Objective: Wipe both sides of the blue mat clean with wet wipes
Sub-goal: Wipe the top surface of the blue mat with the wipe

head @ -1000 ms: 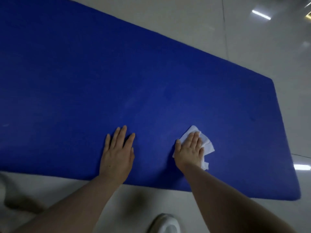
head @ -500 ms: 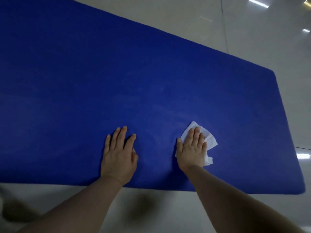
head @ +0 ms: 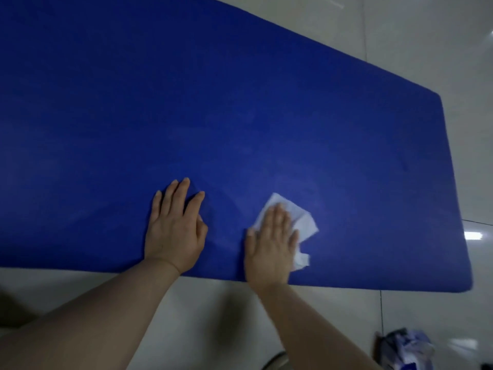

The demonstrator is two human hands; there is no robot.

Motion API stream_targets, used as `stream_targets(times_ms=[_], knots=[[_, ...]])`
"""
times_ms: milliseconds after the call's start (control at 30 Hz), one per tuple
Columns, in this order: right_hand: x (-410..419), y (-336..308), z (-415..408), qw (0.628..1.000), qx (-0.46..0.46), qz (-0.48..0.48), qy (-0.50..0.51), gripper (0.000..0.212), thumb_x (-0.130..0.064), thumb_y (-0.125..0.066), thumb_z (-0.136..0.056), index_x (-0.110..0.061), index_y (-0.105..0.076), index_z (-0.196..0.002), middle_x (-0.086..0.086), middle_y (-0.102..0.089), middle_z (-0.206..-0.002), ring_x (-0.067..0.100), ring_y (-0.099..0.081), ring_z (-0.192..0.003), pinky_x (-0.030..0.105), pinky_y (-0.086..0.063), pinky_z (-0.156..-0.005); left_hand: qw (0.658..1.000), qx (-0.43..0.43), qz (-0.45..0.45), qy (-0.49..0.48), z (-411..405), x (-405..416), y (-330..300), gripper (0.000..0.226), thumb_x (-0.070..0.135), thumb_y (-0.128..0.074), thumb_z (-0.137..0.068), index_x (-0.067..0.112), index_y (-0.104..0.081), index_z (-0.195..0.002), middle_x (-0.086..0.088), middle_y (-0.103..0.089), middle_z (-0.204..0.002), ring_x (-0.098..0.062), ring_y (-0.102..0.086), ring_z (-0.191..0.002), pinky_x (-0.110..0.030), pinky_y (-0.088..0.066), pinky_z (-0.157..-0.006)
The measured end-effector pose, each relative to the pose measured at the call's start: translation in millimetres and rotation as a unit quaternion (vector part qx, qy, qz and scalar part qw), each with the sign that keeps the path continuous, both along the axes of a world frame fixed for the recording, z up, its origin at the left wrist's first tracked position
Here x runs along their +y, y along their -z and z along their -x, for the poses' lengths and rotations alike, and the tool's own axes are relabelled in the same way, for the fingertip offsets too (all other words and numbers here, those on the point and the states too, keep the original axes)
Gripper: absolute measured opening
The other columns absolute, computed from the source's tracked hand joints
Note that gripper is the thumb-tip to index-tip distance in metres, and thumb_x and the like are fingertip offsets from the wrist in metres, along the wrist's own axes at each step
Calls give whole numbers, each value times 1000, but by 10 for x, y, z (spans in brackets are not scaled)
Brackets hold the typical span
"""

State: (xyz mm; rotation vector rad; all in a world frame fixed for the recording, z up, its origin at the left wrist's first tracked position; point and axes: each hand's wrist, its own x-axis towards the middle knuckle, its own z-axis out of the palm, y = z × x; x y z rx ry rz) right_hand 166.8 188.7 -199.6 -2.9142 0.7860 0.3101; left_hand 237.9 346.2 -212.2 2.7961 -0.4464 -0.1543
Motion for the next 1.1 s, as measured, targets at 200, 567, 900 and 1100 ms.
stream_targets(times_ms=[200, 567, 900, 1100], knots=[[259, 2, 163, 985, 13, -27, -170, 56, -38, -11, -102, -13, -38, -144, 5, -34, -151, 23, -32, -140, 44, -18, -110, 1000, 5, 0, 2, 7, 6, -14, 54, 29, -29, -87, 8, -57, -129, -20, -41, -146, -35, -33, -136, -45, -13, -115], [624, -21, 233, 986, -15, -24, -164, 52, -40, -27, -96, -15, -40, -140, 4, -35, -148, 23, -32, -139, 51, -26, -111, 1000, 8, -6, 1, 6, -6, -27, 55, 29, -29, -86, 7, -57, -128, -21, -42, -145, -35, -33, -136, -43, -10, -114], [-584, 11, 424, 988, 20, -30, 149, 59, -45, -1, -94, -21, 12, -147, 0, 8, -160, 18, 4, -147, 43, 3, -119, 1000, 10, -4, 2, 13, -2, -5, 55, 29, -27, -88, 7, -55, -130, -19, -39, -147, -34, -30, -138, -47, -13, -116], [-331, 16, 416, 996, 12, -40, -74, 56, -39, -12, -101, -14, -24, -149, 2, -22, -154, 21, -24, -142, 42, -12, -113, 1000, 14, -7, 2, 17, 3, -7, 57, 30, -26, -87, 7, -55, -131, -19, -38, -148, -34, -30, -138, -48, -14, -116]])
